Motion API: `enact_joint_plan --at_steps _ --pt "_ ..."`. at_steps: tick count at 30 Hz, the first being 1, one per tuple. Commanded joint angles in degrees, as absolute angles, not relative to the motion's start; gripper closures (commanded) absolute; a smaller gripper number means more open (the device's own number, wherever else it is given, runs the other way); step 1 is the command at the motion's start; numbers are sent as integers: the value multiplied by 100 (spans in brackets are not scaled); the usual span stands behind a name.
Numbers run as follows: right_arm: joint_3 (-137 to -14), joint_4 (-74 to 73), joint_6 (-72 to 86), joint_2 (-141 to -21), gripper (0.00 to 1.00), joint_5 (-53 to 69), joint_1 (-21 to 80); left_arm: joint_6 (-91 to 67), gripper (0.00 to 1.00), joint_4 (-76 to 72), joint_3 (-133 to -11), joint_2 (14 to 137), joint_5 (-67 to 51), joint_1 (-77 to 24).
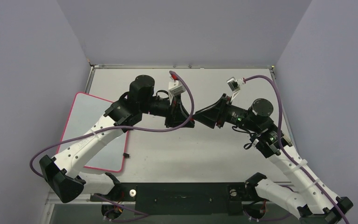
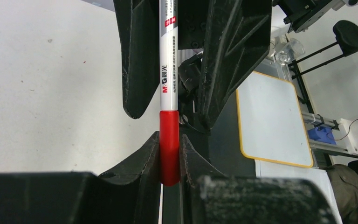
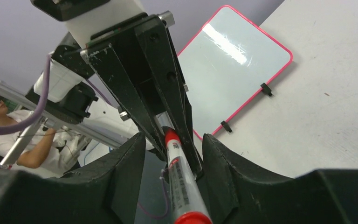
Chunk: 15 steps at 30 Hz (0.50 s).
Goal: Write a sentence on the whiteboard
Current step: Open the pen cap from the whiteboard marker.
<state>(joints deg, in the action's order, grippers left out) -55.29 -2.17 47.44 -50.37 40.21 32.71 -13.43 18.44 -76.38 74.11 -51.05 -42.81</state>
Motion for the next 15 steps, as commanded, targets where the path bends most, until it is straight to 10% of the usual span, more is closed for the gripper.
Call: enact_joint_plan --at_steps 1,6,15 --pt "-5802 -760 4118 -4887 58 4331 3286 -722 100 2605 -8137 7393 -5286 -4292" --pt "-5793 -786 4112 -4939 76 4345 3281 -424 100 3033 -8331 7418 -5329 -4303" --pt "-5745 -488 4369 -4948 70 4373 3286 -331 100 3140 -8267 7406 -5366 -4299"
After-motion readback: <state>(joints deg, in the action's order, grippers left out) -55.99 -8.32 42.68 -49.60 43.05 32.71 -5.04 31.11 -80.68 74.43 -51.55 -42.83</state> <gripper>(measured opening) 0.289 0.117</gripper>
